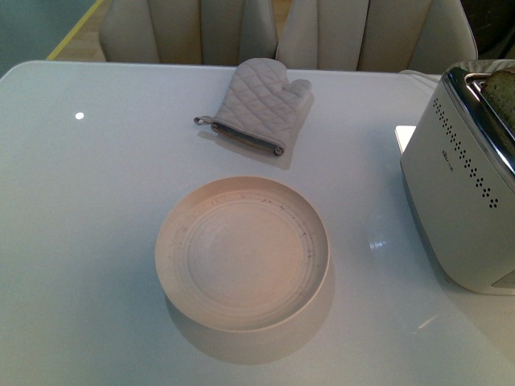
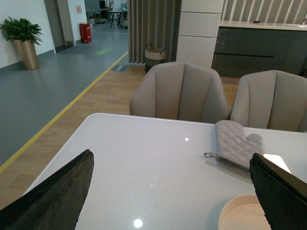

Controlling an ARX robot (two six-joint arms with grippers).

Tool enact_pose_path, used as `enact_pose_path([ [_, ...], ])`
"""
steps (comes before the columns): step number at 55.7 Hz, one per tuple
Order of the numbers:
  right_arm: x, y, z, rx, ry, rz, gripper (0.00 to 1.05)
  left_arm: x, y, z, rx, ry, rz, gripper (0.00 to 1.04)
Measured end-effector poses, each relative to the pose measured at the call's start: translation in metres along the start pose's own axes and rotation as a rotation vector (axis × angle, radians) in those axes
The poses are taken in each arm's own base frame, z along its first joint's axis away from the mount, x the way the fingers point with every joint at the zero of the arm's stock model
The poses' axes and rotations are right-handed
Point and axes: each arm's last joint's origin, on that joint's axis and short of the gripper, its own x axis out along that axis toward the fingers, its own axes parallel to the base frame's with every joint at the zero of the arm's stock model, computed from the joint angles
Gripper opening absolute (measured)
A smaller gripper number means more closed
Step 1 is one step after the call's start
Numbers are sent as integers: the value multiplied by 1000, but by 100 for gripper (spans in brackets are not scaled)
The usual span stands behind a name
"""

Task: Put bread into toaster

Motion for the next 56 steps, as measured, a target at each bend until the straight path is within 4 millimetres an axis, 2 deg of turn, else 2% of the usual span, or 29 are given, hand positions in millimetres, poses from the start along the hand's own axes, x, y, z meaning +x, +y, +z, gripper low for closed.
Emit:
enact_pose_path([
  [20,-13,0,-12,0,-17,1,2,0,0,0,0,0,0,97],
  [56,-29,0,-14,0,-6,-1,2,0,0,0,0,0,0,97],
])
